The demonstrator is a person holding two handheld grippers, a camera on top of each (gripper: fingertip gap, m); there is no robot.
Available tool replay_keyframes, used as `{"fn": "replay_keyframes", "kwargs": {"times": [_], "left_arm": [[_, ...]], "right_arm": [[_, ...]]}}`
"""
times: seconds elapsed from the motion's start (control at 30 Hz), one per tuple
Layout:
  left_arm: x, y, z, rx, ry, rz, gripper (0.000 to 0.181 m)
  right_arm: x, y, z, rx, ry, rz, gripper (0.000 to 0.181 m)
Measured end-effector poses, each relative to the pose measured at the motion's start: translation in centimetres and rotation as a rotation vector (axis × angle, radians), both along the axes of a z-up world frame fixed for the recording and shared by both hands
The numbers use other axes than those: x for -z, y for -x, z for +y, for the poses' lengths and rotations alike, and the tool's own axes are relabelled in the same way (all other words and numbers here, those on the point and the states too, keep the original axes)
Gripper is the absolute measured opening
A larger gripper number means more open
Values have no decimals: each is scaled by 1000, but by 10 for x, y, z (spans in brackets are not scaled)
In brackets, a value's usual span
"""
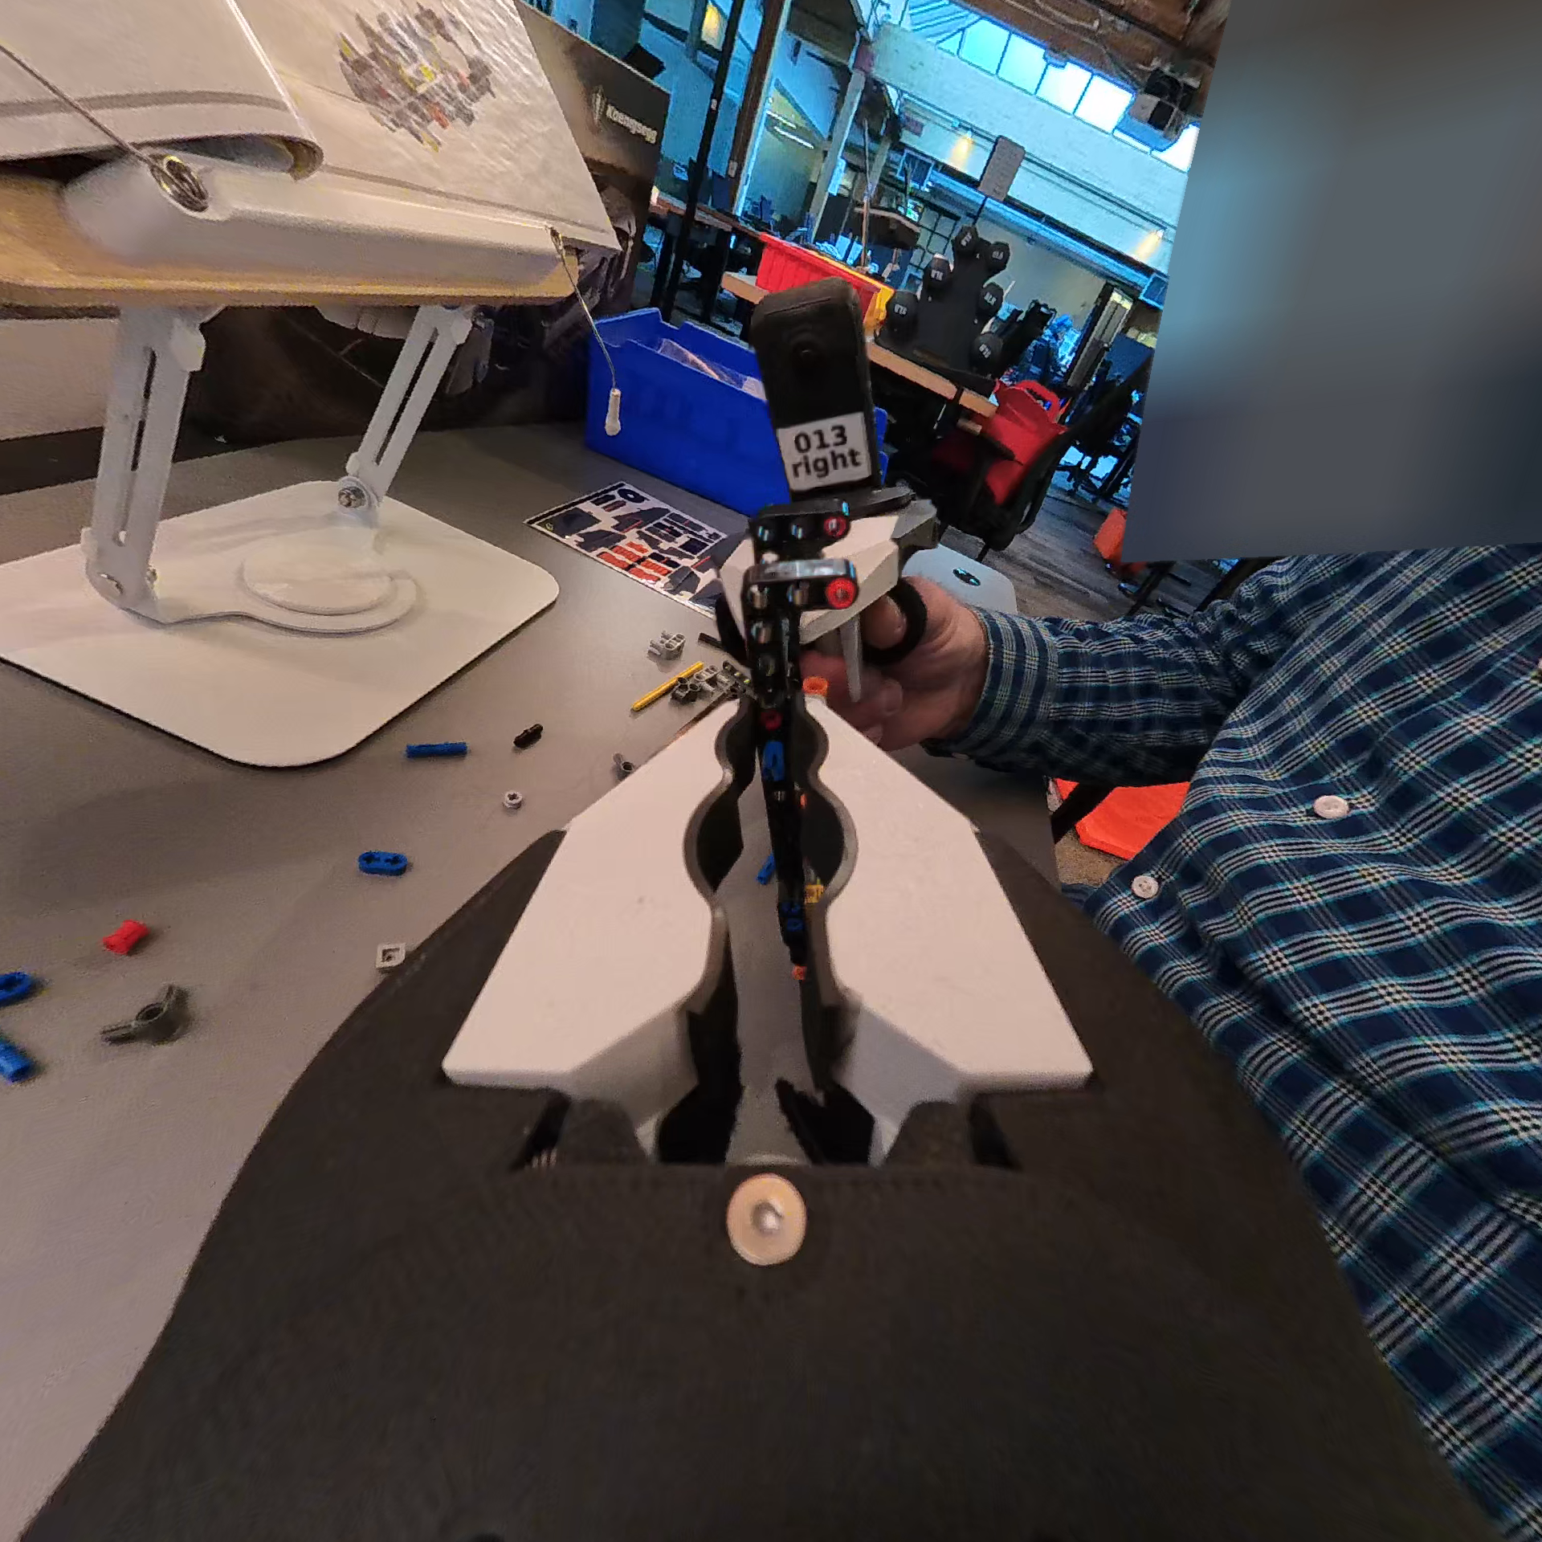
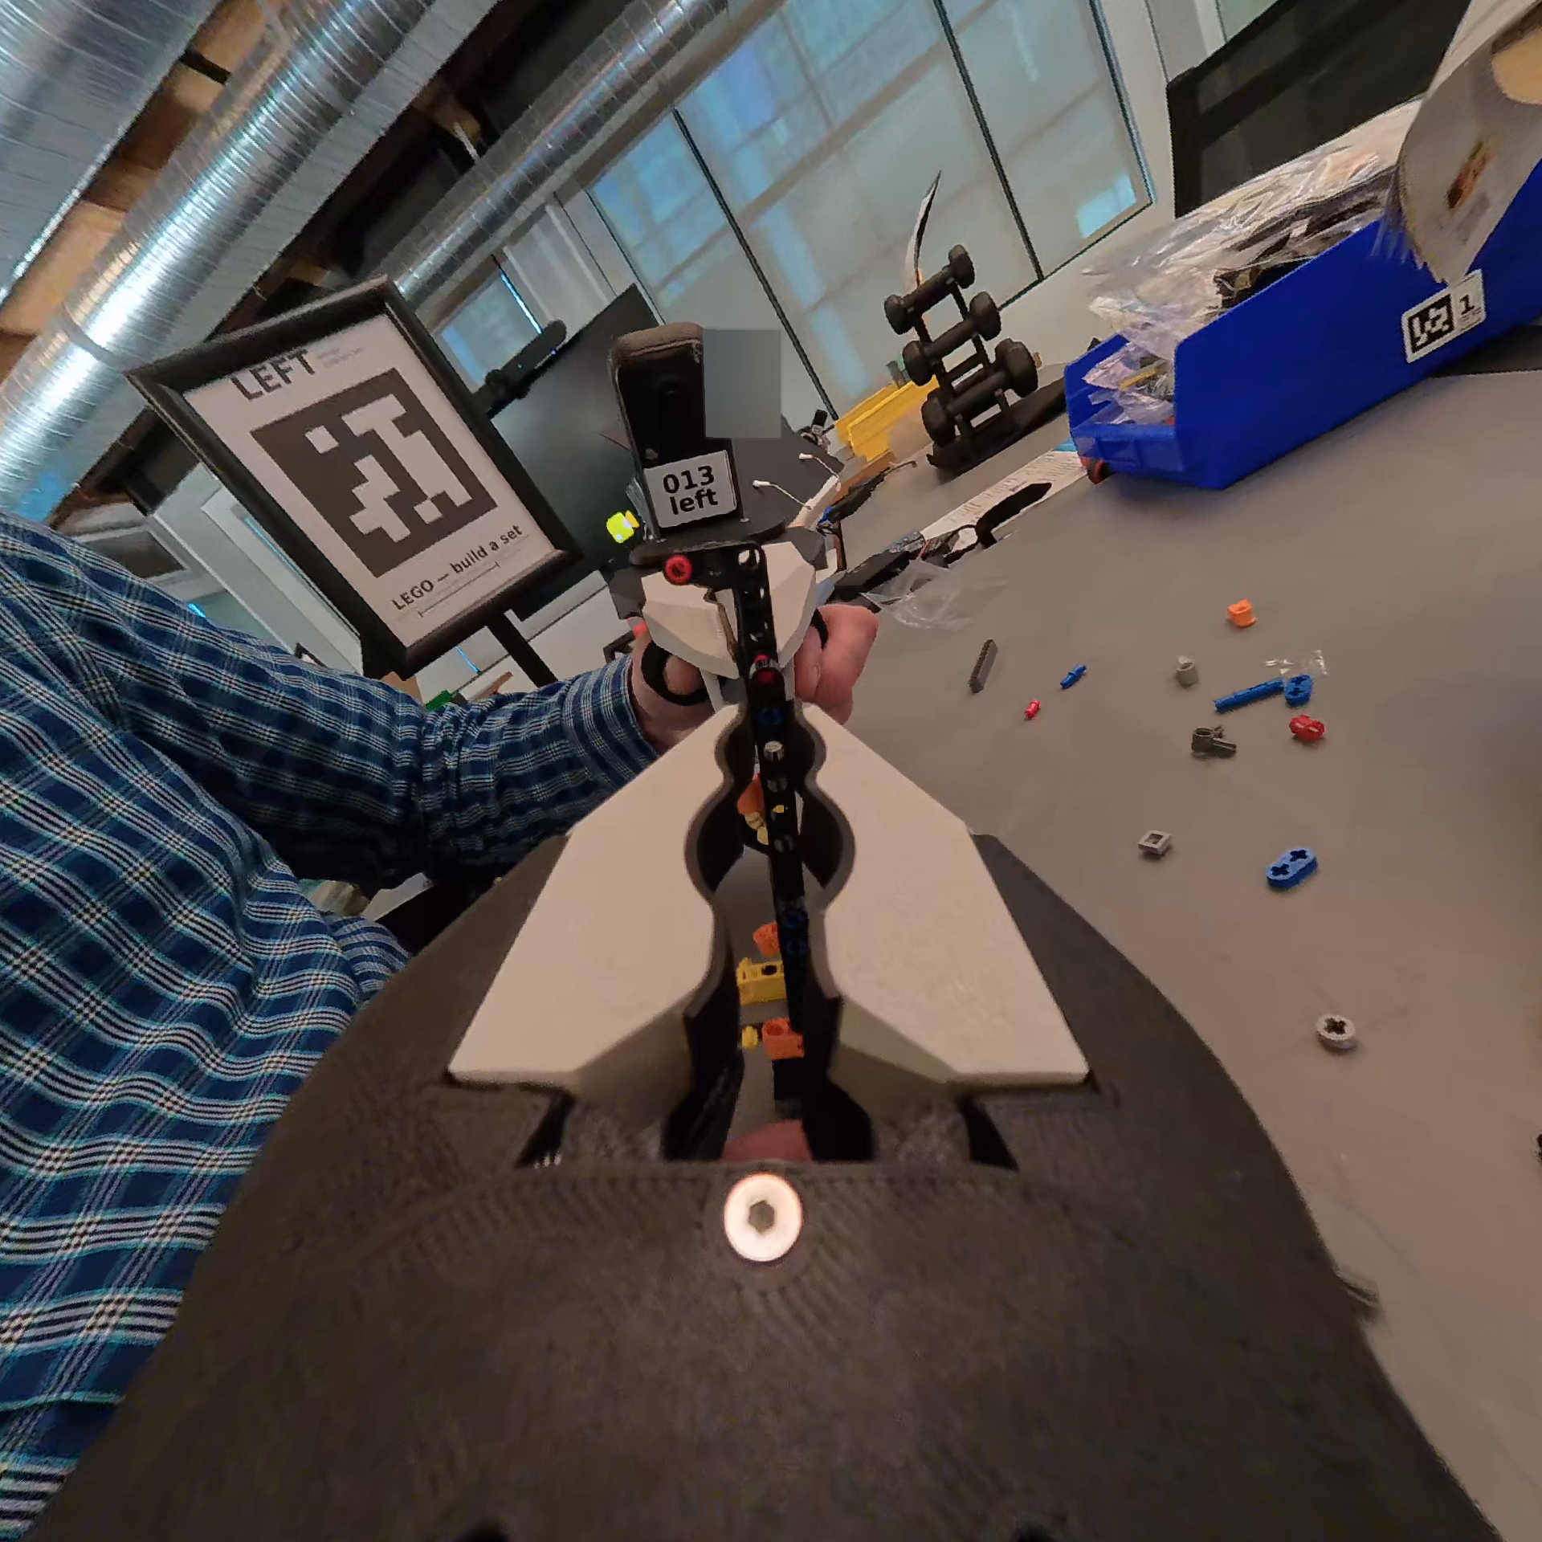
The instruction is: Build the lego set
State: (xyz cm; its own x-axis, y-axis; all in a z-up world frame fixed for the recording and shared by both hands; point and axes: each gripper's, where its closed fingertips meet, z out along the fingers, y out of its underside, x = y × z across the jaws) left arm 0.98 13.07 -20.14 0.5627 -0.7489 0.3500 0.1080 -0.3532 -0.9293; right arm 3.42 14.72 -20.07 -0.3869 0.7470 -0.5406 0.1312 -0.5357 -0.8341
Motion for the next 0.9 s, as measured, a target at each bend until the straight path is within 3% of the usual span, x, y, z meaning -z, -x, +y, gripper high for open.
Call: {"fn": "replay_keyframes", "kwargs": {"times": [0.57, 0.8, 0.9], "left_arm": [[-2, 1, 0, -10, 23, 43, 6], [7, 12, 4, 106, 215, 17, 5], [20, 12, 6, 230, 327, 45, 5]], "right_arm": [[1, 3, 1, 17, 6, -39, 6], [21, 13, -7, 52, -2, -190, 6], [40, 14, -13, 57, -21, -273, 8]]}}
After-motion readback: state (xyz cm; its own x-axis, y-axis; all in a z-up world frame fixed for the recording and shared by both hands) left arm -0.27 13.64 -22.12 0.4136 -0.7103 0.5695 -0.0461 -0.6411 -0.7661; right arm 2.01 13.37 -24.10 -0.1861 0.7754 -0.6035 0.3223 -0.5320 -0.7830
